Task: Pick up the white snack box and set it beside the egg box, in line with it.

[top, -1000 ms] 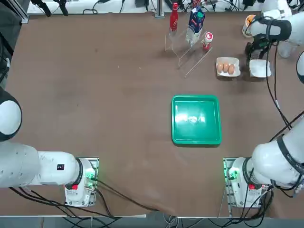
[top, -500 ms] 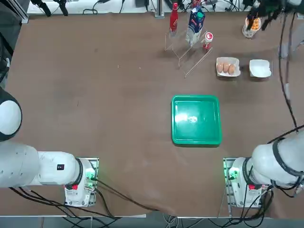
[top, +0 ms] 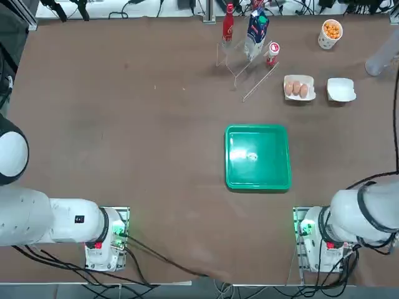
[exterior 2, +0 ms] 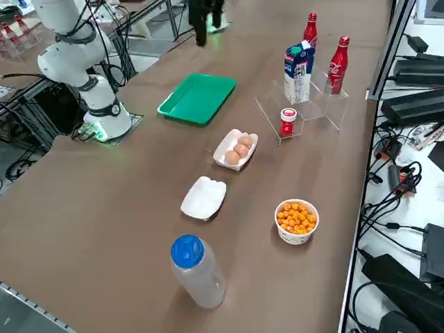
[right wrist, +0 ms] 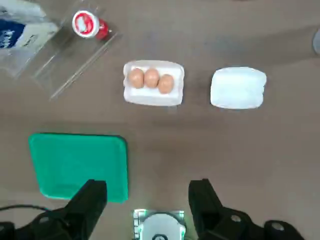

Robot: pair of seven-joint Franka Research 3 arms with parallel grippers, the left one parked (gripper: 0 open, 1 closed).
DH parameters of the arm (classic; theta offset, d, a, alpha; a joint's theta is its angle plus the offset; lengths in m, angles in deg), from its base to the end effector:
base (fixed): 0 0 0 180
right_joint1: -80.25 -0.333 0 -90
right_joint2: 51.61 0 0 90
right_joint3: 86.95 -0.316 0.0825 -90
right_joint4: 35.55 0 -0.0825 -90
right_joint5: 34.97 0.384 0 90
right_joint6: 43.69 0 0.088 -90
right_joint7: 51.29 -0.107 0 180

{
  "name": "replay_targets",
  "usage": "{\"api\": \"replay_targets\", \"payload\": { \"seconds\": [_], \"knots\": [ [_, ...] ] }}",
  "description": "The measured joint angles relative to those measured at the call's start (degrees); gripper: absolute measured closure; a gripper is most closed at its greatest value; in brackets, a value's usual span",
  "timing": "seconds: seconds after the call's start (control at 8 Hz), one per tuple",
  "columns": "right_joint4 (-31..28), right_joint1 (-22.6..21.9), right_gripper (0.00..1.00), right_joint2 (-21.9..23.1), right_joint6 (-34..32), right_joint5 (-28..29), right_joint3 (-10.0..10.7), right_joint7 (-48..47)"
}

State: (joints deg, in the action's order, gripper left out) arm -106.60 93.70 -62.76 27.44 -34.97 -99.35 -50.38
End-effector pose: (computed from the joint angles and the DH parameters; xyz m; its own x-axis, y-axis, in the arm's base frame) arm 0.5753 -0.0256 0.6413 0.9824 0.0018 -0.1868 -0.0067 -0.9990 -0.0445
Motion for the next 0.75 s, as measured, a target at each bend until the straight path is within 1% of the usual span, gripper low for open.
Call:
{"api": "replay_targets", "payload": {
  "seconds": [0.12, 0.25, 0.38, 0.5, 0.62, 0.75],
  "knots": [
    [-1.0, -3.0, 0.0, 1.9, 0.4, -0.3, 1.7, 0.0],
    [-5.2, -9.4, 0.0, 4.6, 2.8, -0.4, 7.3, 0.0],
    [-12.4, -16.4, 0.0, 8.4, 8.2, -0.4, 14.0, 0.0],
    [-20.3, -19.1, 0.0, 13.1, 14.0, -0.4, 16.9, 0.0],
    [-27.1, -19.4, 0.0, 17.6, 17.5, -0.5, 17.7, 0.0],
    [-31.0, -19.4, 0.0, 20.6, 18.7, -0.5, 17.8, -0.1]
  ]
}}
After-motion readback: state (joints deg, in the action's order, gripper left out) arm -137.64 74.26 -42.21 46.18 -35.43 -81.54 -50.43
